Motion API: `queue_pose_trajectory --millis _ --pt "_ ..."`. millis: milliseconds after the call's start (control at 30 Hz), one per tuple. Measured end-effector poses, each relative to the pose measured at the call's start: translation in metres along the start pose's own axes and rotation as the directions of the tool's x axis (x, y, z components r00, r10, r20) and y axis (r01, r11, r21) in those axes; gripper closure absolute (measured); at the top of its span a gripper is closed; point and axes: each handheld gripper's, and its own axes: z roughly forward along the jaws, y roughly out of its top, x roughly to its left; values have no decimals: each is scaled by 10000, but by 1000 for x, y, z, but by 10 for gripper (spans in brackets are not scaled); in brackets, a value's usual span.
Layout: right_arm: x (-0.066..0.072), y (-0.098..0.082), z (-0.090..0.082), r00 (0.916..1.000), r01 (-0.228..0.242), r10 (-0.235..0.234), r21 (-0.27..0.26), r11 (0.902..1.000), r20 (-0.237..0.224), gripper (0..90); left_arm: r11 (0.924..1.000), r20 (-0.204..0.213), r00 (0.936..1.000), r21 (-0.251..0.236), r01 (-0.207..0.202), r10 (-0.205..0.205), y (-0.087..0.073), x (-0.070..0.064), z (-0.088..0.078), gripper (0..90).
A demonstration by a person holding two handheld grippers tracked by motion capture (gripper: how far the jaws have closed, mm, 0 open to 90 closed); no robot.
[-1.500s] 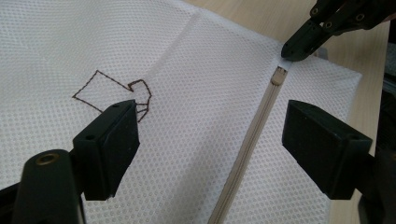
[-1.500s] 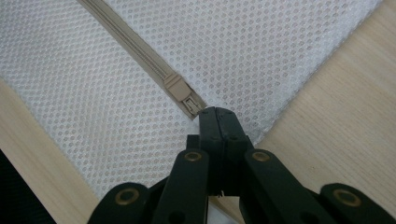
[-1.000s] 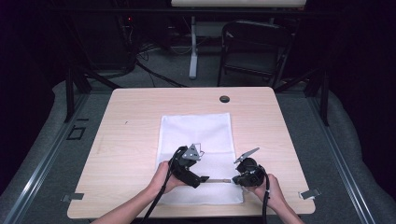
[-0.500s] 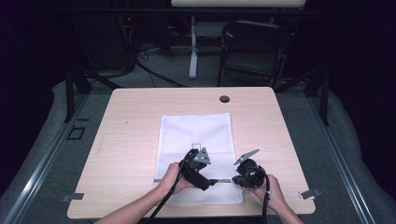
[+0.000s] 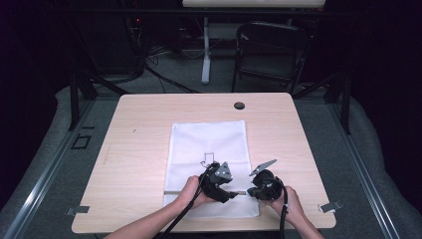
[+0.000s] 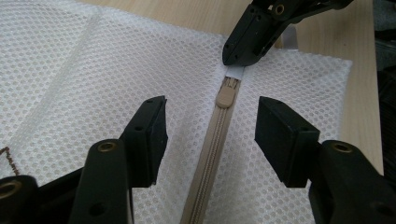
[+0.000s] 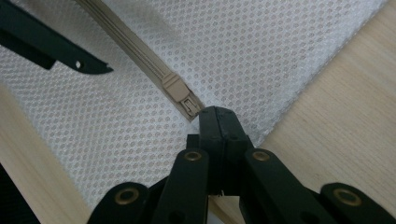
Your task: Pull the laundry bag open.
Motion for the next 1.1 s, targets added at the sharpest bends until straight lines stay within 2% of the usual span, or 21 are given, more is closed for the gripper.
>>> queue_pose_trajectory --millis 467,600,733,800,933,1000,1033,1100 --pt "0 0 0 10000 77 -77 -2 10000 -55 900 9997 408 9989 -49 -227 229 5 -3 19 626" --pt "0 1 0 9999 136 -137 62 9999 48 900 9990 432 9981 -12 -445 445 6 -6 23 682" --pt "1 1 0 10000 79 -79 -20 10000 -44 900 9995 334 9990 -163 -283 288 6 -4 26 754" --pt "1 1 0 10000 79 -79 -15 10000 -45 900 9996 457 9987 -149 -238 244 5 -3 27 792" --pt "1 1 0 10000 74 -75 35 10000 52 900 9997 376 9990 -67 -250 253 5 -4 27 793" --pt "2 1 0 9999 49 -49 49 10000 135 900 9996 552 9982 -166 -212 221 5 -5 30 794" --pt "2 1 0 9999 46 -47 52 10000 137 900 9996 573 9980 31 -277 275 5 -5 30 776" --pt "1 0 0 10000 50 -50 -18 10000 -34 900 9998 700 9974 -80 -163 168 5 -4 31 765"
